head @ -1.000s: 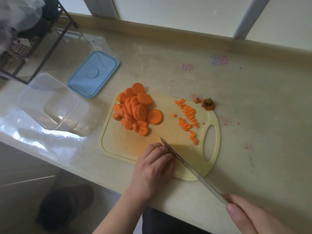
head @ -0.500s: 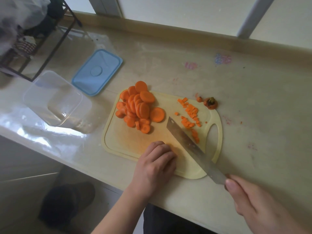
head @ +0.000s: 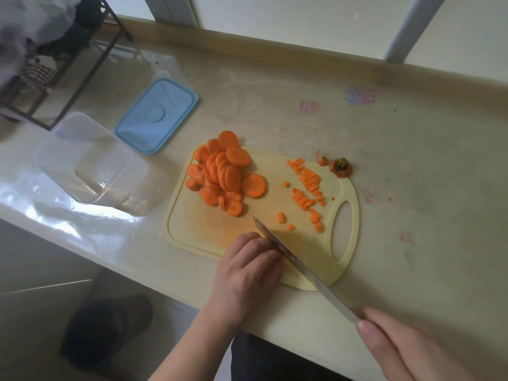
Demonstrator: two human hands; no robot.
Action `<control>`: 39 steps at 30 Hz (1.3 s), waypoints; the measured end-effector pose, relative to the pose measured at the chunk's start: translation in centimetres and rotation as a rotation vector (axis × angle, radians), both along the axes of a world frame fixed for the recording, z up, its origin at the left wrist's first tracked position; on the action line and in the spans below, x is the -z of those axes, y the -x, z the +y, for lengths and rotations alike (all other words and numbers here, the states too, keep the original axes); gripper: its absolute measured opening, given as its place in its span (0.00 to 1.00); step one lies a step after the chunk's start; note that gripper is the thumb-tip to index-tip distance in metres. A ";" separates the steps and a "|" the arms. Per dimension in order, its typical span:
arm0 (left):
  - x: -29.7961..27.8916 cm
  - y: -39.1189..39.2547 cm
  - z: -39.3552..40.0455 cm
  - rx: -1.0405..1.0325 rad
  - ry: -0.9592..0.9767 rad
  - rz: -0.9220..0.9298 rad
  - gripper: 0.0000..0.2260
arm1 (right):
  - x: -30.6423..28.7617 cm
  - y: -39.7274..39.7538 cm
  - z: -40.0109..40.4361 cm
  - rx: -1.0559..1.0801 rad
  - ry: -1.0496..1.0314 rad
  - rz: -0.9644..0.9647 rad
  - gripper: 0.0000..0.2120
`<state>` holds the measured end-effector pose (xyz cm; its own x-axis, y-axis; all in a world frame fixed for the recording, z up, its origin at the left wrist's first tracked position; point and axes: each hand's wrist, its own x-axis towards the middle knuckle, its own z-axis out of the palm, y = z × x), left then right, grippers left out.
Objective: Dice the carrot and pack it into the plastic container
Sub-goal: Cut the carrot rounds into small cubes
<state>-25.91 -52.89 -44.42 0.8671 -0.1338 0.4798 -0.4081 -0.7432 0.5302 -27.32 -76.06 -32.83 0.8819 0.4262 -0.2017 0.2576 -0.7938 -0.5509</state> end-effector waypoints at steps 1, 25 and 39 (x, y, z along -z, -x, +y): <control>0.0 0.0 0.0 0.000 0.000 0.004 0.03 | 0.3 0.4 -0.2 0.006 0.002 0.022 0.09; 0.5 0.0 0.7 0.055 -0.037 0.075 0.04 | 2.0 -4.0 -2.3 -0.036 -0.195 0.285 0.21; -0.6 -2.0 2.0 0.251 -0.205 0.142 0.06 | 0.2 -7.3 -4.8 -0.081 -0.151 0.230 0.24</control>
